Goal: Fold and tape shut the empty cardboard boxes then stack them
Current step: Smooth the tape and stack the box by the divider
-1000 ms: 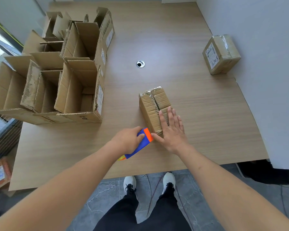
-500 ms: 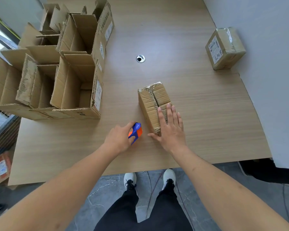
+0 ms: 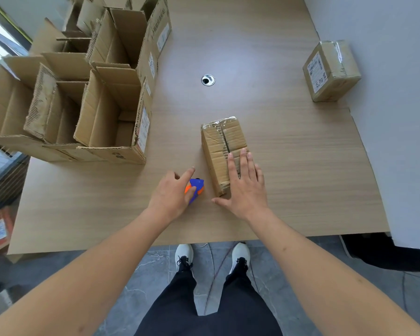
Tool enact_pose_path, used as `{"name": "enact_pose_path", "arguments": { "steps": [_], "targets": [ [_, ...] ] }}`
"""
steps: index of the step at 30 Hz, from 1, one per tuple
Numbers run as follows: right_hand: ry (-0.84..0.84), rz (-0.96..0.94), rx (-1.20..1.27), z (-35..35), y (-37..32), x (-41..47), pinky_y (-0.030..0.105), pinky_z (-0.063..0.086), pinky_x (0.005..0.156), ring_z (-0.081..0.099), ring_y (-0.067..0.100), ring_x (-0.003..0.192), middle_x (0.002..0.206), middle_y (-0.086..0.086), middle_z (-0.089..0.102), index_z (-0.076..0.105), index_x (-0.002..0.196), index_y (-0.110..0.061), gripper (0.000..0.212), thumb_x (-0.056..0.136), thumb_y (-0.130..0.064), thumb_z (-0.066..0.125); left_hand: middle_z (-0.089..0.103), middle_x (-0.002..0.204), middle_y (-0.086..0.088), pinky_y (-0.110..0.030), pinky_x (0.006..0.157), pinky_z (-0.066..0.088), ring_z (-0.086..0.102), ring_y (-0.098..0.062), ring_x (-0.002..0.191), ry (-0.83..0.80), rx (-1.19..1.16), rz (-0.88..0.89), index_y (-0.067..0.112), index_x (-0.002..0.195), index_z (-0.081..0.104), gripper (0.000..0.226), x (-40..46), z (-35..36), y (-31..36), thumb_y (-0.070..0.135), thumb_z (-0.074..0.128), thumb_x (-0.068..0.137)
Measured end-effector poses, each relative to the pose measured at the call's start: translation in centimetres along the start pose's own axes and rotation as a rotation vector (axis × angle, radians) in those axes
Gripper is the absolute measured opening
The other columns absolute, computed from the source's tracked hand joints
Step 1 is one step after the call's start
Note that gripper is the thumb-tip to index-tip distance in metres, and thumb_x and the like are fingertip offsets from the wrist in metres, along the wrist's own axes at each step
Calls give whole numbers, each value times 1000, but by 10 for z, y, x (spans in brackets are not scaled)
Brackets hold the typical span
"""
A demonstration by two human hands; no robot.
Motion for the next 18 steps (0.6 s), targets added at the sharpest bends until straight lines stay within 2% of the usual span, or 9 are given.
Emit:
{"name": "enact_pose_path", "arguments": {
  "steps": [4, 7, 9, 12, 18],
  "targets": [
    [-34, -41, 15, -6, -5, -12, 45, 18, 124, -4, 30, 158, 170, 16, -10, -9, 162, -15, 138, 69, -77, 72, 56, 115, -11, -36, 87, 55, 60, -27, 99, 172, -125, 342, 18, 140, 62, 44, -8, -31, 49, 30, 67, 97],
    [-69, -82, 76, -6, -4, -19, 42, 18, 125, -5, 28, 158, 170, 13, -10, -8, 162, -11, 135, 73, -70, 74, 57, 130, -13, -35, 90, 56, 65, -28, 104, 147, -124, 475, 18, 127, 72, 38, -11, -29, 70, 39, 65, 96],
    [-80, -129, 97, -9, -2, -21, 40, 13, 127, -4, 28, 158, 170, 14, -10, -1, 163, -9, 128, 77, -68, 74, 60, 132, -15, -37, 87, 59, 68, -31, 109, 135, -56, 542, 18, 115, 78, 32, -13, -22, 82, 37, 75, 89],
    [-78, -190, 196, -13, 7, -20, 36, 9, 127, 0, 27, 158, 171, 12, -5, 10, 163, -12, 112, 83, -58, 74, 66, 126, -17, -42, 84, 62, 68, -32, 114, 119, -32, 548, 18, 103, 82, 32, -11, -19, 91, 27, 93, 73],
    [27, -270, 311, -22, 23, -15, 46, 35, 119, 27, 30, 152, 167, 11, 25, 43, 153, -17, 76, 87, -29, 80, 69, 122, -14, -41, 82, 63, 67, -32, 119, 180, -31, 516, 21, 96, 82, 35, -12, -20, 94, 24, 97, 65]
  ]
}}
Point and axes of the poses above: each hand's wrist, its own x-axis towards the middle knuckle, its own z-axis out of the palm, y = z × x, the point moved 10 cm from there along x, towards the middle knuckle
